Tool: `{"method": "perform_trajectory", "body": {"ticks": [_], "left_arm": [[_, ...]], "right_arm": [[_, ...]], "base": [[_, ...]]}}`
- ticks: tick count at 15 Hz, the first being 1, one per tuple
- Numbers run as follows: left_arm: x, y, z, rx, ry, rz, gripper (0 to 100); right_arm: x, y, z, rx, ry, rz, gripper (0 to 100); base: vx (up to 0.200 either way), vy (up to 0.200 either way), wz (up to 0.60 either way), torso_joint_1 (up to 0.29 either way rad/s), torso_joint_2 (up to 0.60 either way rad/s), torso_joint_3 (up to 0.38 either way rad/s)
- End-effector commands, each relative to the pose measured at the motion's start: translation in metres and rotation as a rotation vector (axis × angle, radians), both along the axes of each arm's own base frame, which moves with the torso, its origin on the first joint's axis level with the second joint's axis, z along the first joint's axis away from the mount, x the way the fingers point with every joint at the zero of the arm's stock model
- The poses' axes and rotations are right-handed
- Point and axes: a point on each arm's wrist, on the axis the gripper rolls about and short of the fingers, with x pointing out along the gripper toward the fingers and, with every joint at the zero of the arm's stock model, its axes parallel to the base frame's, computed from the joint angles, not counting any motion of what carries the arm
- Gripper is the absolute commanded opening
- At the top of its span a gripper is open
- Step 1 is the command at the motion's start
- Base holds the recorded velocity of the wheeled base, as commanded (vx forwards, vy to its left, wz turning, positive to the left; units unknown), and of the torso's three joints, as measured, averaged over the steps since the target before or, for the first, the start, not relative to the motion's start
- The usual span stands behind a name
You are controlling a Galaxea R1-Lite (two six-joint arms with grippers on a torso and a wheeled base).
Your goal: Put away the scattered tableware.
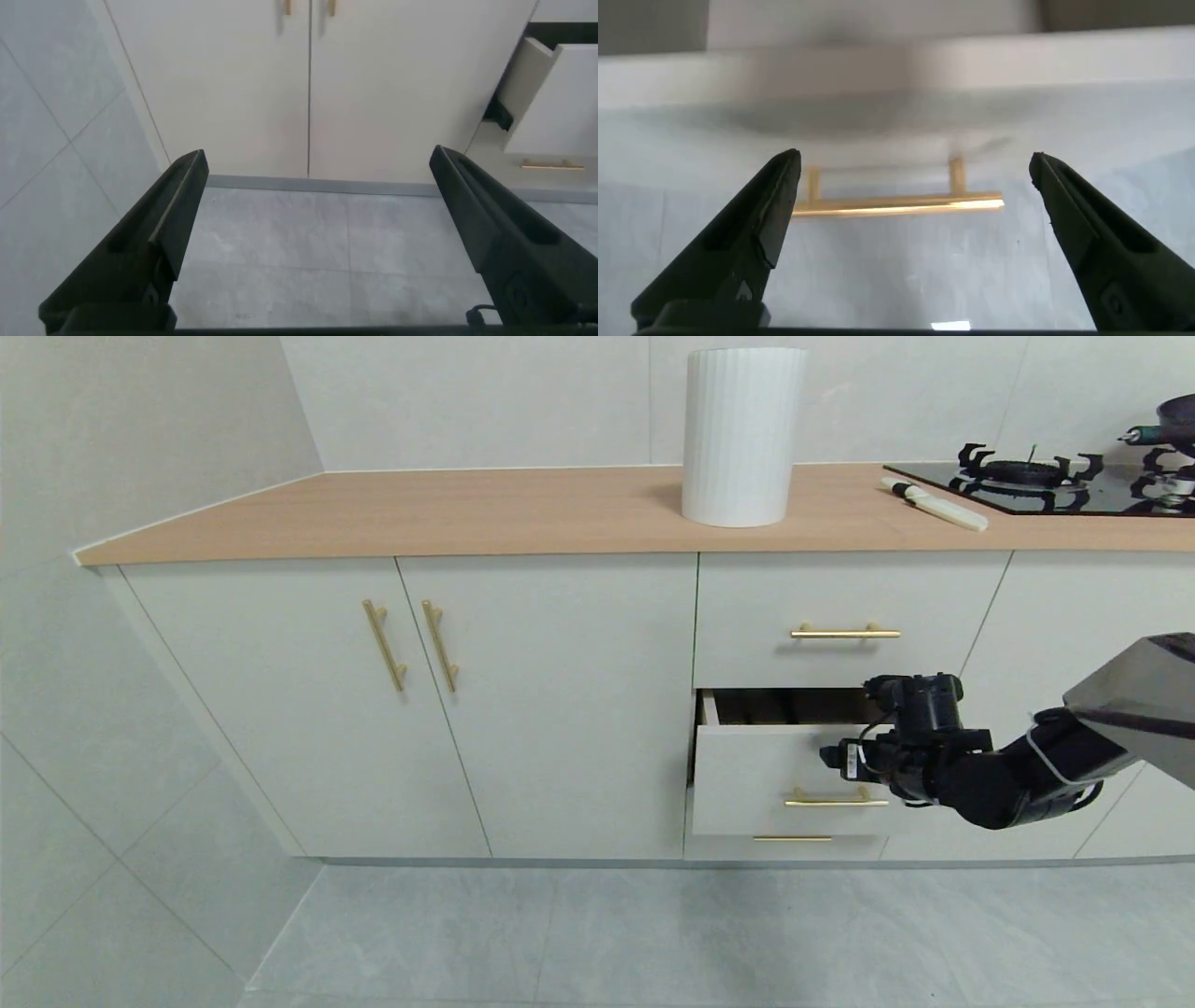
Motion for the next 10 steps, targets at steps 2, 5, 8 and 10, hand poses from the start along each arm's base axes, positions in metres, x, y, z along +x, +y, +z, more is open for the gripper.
{"method": "perform_trajectory", "body": {"ticks": [2,5,8,10], "left_arm": [[0.0,0.0,0.0,0.0,0.0,0.001,100],[0.0,0.0,0.0,0.0,0.0,0.001,100],[0.0,0.0,0.0,0.0,0.0,0.001,100],[0.0,0.0,0.0,0.0,0.0,0.001,100]], "right_arm": [[0.006,0.0,-0.021,-0.016,-0.006,-0.027,100],[0.013,0.001,-0.029,-0.015,-0.063,-0.032,100],[0.024,0.004,-0.04,-0.011,-0.14,-0.054,100],[0.038,0.005,-0.048,-0.024,-0.185,-0.1,100]], "base": [[0.0,0.0,0.0,0.0,0.0,0.0],[0.0,0.0,0.0,0.0,0.0,0.0],[0.0,0.0,0.0,0.0,0.0,0.0],[0.0,0.0,0.0,0.0,0.0,0.0]]}}
